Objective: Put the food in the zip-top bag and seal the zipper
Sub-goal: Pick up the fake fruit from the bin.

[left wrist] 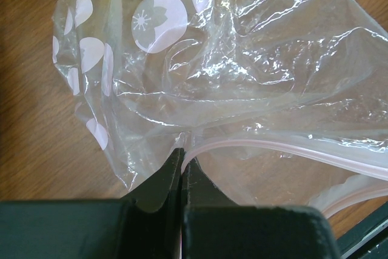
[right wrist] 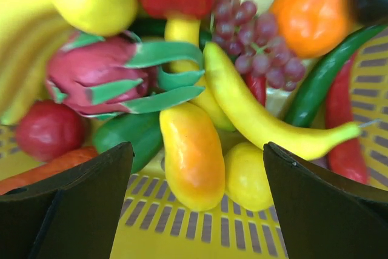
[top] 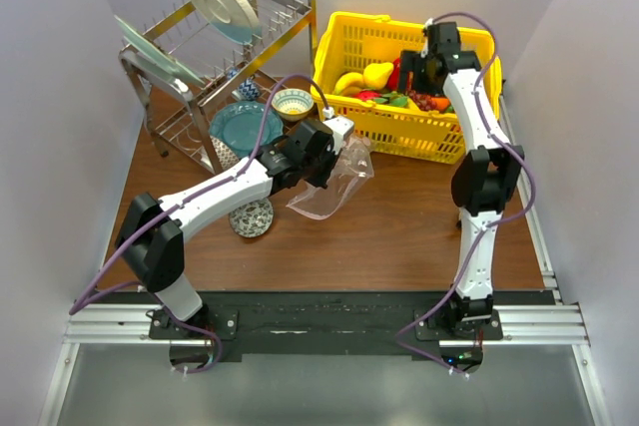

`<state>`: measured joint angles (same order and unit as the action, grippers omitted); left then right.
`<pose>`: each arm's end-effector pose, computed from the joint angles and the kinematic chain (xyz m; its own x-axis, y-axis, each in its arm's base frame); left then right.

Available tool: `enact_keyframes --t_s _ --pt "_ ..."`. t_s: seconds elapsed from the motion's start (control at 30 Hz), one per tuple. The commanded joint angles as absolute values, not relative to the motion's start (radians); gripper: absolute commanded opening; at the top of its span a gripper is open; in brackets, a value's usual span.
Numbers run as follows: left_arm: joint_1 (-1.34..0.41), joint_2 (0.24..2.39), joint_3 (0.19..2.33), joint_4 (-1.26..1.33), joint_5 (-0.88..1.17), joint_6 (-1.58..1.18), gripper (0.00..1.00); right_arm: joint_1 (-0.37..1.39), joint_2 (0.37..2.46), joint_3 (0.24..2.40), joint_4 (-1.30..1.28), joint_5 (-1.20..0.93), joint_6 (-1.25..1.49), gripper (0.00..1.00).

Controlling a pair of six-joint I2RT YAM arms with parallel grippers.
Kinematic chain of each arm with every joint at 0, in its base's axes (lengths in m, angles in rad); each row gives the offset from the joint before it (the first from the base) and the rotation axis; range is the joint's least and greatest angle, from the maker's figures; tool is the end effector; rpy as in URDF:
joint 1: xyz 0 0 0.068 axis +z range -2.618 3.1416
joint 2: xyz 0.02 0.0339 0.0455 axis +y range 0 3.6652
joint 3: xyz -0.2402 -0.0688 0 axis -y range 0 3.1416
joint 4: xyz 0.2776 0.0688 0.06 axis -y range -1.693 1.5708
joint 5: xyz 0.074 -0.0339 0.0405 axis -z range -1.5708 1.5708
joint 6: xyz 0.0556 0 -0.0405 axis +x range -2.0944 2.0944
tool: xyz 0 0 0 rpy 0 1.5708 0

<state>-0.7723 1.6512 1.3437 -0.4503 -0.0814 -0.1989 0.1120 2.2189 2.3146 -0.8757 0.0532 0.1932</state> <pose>0.3012 -0.2871 0.2371 -0.6117 0.3209 -0.7231 0.5430 0.8350 -0.0887 0.5247 0.0560 0.3002 -0.7001 0.1142 -0.7049 0.0615 0.9931 0.0998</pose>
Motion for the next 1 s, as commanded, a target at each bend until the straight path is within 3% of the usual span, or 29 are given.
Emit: enact_keyframes --t_s 0.0,0.27,0.47,0.57,0.97 --pt "-0.761 1.652 1.362 -0.433 -0.069 -0.203 0.0 0.115 2.229 2.251 -0.904 -0.024 0.176 0.92" --pt "-0.761 1.651 1.365 -0.436 -0.061 -0.206 0.0 0.114 2.302 2.19 -0.907 -0.067 0.172 0.84" --pt "-0.759 1.641 1.365 -0.437 -0.072 -0.206 0.0 0.115 2.35 2.206 -0.927 -0.063 0.183 0.69" --pt "-0.761 1.638 1.364 -0.44 -0.075 -0.206 0.0 0.115 2.33 2.223 -0.942 -0.061 0.181 0.52" --pt "-0.761 1.637 1.364 -0.442 -0.09 -0.206 0.0 0.114 2.05 2.305 -0.919 -0.034 0.189 0.5"
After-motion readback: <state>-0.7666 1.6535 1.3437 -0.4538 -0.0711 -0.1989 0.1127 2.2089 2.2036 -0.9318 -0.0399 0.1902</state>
